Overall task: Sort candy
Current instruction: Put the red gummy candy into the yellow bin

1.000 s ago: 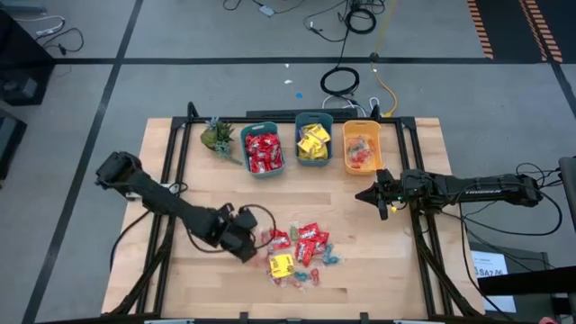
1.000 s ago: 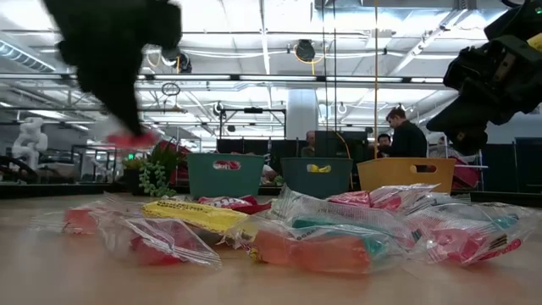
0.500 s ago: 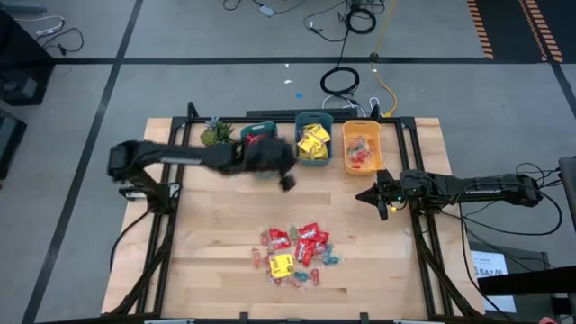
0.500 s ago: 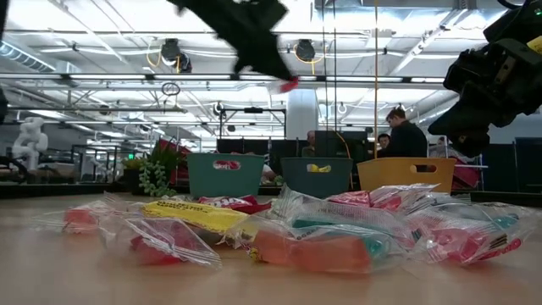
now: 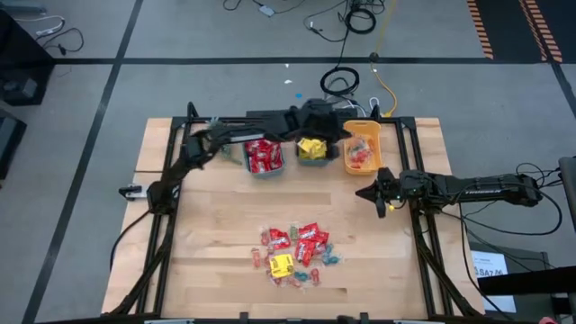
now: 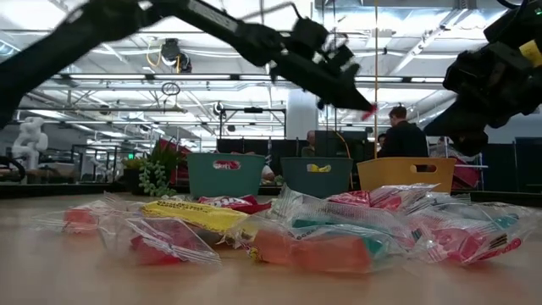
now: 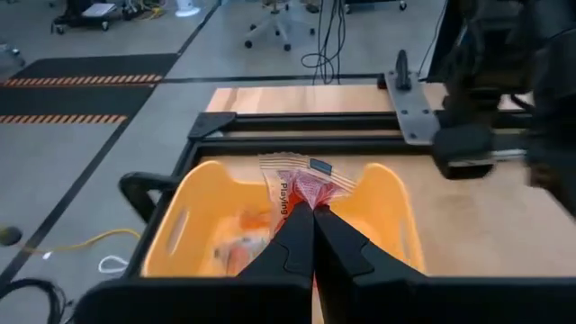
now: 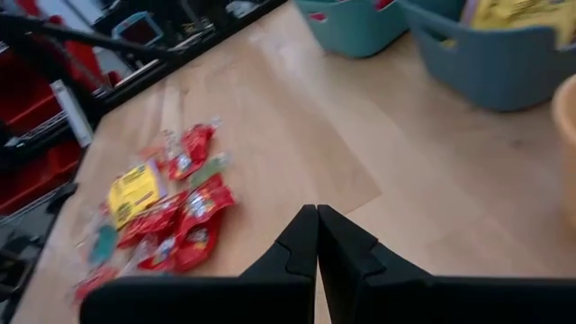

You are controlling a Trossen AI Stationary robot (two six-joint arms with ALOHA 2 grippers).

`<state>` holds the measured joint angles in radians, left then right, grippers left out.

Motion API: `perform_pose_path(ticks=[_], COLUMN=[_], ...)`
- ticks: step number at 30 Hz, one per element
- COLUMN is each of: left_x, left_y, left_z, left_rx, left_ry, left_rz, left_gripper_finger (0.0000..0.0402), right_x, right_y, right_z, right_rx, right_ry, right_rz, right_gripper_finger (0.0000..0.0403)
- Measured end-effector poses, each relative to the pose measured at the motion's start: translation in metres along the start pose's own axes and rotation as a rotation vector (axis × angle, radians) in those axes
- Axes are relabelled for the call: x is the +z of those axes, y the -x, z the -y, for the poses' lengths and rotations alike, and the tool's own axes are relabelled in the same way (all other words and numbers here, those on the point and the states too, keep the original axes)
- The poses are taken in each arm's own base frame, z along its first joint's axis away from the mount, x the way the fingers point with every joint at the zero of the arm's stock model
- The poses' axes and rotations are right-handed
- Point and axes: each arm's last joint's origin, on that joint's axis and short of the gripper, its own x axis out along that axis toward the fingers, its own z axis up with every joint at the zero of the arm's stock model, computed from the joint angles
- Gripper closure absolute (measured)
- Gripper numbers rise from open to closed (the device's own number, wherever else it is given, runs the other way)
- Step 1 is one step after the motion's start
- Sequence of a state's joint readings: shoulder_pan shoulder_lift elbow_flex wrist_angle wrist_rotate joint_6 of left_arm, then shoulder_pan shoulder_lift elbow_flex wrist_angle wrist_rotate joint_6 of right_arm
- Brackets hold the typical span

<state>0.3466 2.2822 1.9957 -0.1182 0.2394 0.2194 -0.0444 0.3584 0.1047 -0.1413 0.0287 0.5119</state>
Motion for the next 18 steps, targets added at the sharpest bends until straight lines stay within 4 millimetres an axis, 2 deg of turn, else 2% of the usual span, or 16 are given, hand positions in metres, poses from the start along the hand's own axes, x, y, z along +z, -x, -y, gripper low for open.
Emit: perform_pose_path(ticks=[4, 9, 14, 18], left_x=[-0.011, -0.028, -0.031, -0.029], left_y=[-0.034, -0.063, -0.07, -0.07], left_z=[-0.002, 0.002, 0.009, 0.011], left_rx=[0.006, -0.003, 0.016, 0.056], left_ry=[-0.015, -0.02, -0.023, -0.025], left_rz=[0.042, 0.054, 0.045, 0.047], left_gripper_finger=[0.0385, 0.0327, 0.0274, 0.026], right_x=[0.0, 0.0, 0.0, 0.0], right_y=[0.0, 0.0, 0.0, 0.0], right_z=[0.001, 0.001, 0.002, 0.002], right_rx=[-0.028, -0.029, -0.044, -0.048], right_ry=[-0.015, -0.079, -0.078, -0.072], right_rz=[0.016, 0.013, 0.019, 0.022], right_gripper_finger=[0.0401, 0.0401, 0.0401, 0.0401])
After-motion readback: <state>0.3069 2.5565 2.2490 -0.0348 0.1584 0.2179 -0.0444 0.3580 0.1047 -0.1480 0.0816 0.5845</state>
